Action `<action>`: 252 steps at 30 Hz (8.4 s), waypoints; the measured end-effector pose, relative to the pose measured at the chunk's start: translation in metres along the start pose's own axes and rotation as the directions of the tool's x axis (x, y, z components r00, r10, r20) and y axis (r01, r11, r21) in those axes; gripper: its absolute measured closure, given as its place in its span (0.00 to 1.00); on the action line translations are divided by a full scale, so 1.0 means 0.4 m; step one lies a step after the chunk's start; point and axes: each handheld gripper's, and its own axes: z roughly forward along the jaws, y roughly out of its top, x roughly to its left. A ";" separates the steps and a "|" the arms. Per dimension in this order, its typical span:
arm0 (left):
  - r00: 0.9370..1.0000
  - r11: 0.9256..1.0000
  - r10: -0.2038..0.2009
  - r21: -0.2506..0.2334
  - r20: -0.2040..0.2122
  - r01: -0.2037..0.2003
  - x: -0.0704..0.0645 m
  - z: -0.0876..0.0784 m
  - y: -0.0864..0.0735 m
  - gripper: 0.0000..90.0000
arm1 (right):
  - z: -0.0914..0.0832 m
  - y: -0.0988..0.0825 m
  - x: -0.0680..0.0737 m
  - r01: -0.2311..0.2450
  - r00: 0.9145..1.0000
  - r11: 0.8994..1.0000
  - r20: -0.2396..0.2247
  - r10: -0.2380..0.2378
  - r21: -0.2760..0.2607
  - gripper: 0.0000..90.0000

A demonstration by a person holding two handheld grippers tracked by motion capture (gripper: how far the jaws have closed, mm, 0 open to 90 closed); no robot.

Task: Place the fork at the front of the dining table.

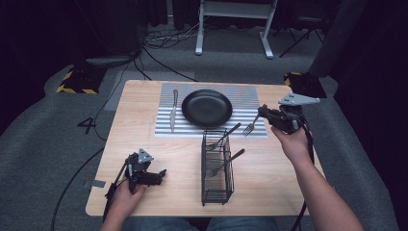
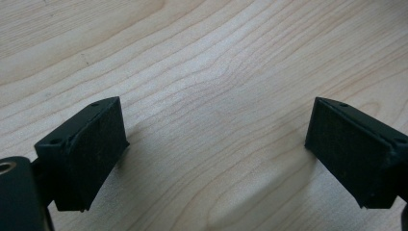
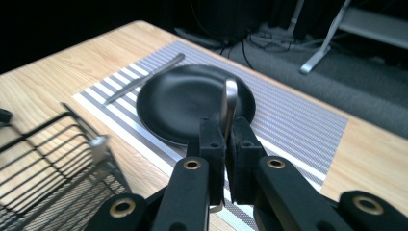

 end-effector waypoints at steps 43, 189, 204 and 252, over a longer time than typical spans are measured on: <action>1.000 1.000 0.002 -0.002 0.002 -0.002 0.001 -0.001 -0.001 0.08 | 0.197 -0.040 -0.063 -0.084 0.996 0.992 0.048 0.079 0.096 0.77; 1.000 1.000 0.003 -0.002 0.002 -0.003 0.001 -0.001 -0.001 0.08 | 0.218 -0.288 -0.119 -0.317 0.947 0.897 0.162 0.279 0.308 0.69; 1.000 1.000 0.003 -0.002 0.002 -0.003 0.001 -0.001 -0.001 0.08 | 0.288 -0.272 -0.197 -0.367 0.924 0.904 0.194 0.328 0.220 0.65; 1.000 1.000 -0.002 -0.003 -0.002 0.002 0.000 -0.003 -0.003 0.08 | -0.097 -0.245 0.000 -0.137 0.990 0.950 0.003 0.142 0.282 0.44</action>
